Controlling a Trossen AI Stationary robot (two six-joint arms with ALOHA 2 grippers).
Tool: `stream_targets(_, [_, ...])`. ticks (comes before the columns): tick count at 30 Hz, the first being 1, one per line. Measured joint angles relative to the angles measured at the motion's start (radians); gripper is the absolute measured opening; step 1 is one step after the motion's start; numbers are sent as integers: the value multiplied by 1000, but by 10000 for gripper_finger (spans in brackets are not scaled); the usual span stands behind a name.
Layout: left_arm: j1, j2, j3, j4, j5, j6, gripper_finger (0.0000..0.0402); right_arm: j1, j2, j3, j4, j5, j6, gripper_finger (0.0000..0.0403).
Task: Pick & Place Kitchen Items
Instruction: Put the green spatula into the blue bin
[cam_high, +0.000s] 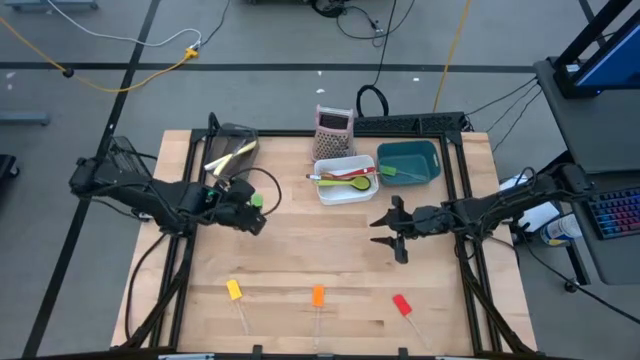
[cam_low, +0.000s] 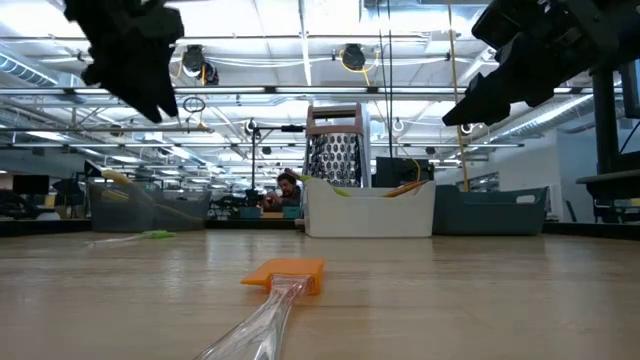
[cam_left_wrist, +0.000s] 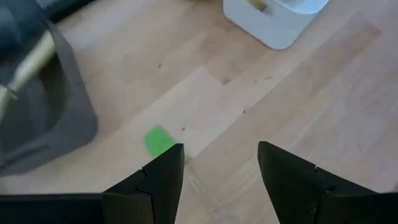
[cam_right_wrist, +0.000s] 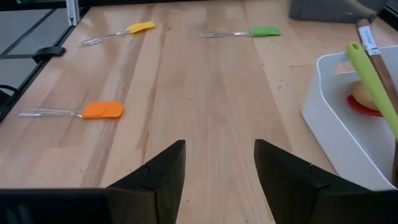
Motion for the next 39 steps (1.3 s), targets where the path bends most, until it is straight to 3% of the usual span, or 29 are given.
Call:
stream_targets(6, [60, -36, -155, 195, 26, 20, 211, 1, 65, 0, 95, 0, 0, 212])
stream_targets(13, [97, -34, -244, 302, 29, 17, 211, 1, 157, 0, 171, 0, 0, 214])
stream_targets(23, [94, -25, -264, 301, 27, -2, 211, 1, 268, 0, 217, -4, 0, 209])
stream_targets(30, [101, -24, -264, 296, 25, -214, 211, 1, 313, 0, 295, -4, 0, 208])
stream_targets(39, [119, 103, -264, 304, 9, -280, 211, 1, 314, 0, 323, -5, 0, 208])
